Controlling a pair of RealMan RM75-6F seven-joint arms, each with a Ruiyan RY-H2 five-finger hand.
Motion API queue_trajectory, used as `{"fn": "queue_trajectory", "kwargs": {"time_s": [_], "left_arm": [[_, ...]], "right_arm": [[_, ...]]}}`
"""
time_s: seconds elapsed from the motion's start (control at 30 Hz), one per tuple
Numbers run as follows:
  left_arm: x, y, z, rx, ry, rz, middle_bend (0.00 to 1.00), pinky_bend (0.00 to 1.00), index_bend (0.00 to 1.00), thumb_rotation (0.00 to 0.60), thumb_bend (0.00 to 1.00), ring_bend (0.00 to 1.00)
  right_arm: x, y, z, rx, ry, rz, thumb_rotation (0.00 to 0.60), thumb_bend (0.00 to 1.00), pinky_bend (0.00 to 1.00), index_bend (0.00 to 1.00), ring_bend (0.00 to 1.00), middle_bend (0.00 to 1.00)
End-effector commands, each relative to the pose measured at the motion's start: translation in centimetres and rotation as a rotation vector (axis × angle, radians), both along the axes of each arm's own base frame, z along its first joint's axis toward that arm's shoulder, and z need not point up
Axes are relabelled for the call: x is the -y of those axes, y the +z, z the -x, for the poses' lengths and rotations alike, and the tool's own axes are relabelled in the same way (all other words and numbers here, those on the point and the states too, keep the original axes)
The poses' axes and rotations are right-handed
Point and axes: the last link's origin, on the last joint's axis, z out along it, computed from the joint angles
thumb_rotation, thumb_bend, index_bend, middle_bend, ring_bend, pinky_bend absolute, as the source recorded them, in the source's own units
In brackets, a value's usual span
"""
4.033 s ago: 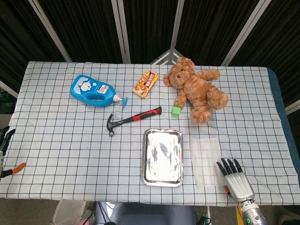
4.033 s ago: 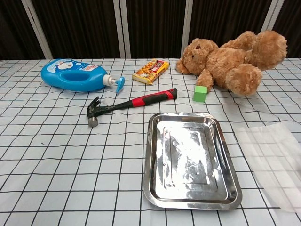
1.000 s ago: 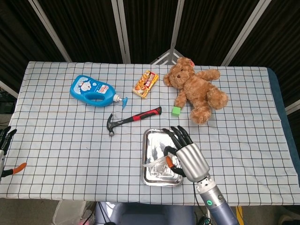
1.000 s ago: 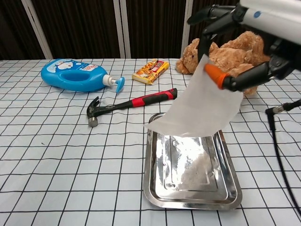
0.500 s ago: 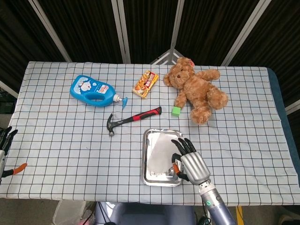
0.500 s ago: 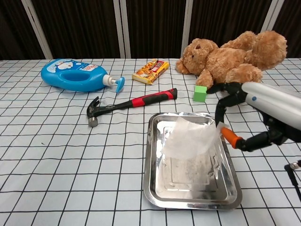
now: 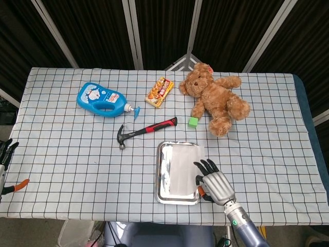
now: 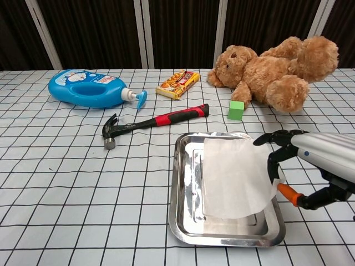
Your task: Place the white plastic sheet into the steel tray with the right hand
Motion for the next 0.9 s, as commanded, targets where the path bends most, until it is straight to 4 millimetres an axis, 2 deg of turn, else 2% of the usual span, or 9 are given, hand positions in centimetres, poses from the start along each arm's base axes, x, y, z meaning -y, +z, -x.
{"fn": "queue_trajectory", "kwargs": {"time_s": [0.03,0.43,0.9], "left_arm": [[0.0,0.0,0.0,-0.001,-0.002,0.001,0.00,0.00,0.00,0.600,0.00,0.00],[-0.1,0.0,0.0,0.003,0.000,0.003,0.00,0.00,0.00,0.600,0.00,0.00],[0.0,0.0,0.0,0.006,-0.001,0.003,0.00,0.00,0.00,0.600,0.00,0.00]], "right_arm": [[-0.1,0.0,-0.1,-0.009,0.014,-0.008,0.600,0.59,0.00,0.66,0.00,0.13],[0.1,-1.1,-0.9,-0.072,0.076,-0.079,0.600,0.59,0.00,0.66,0.00,0.13],[0.1,-1.1,-2.1,-0.084,0.130,-0.090,0.600,0.60,0.00,0.66,0.00,0.13]]}}
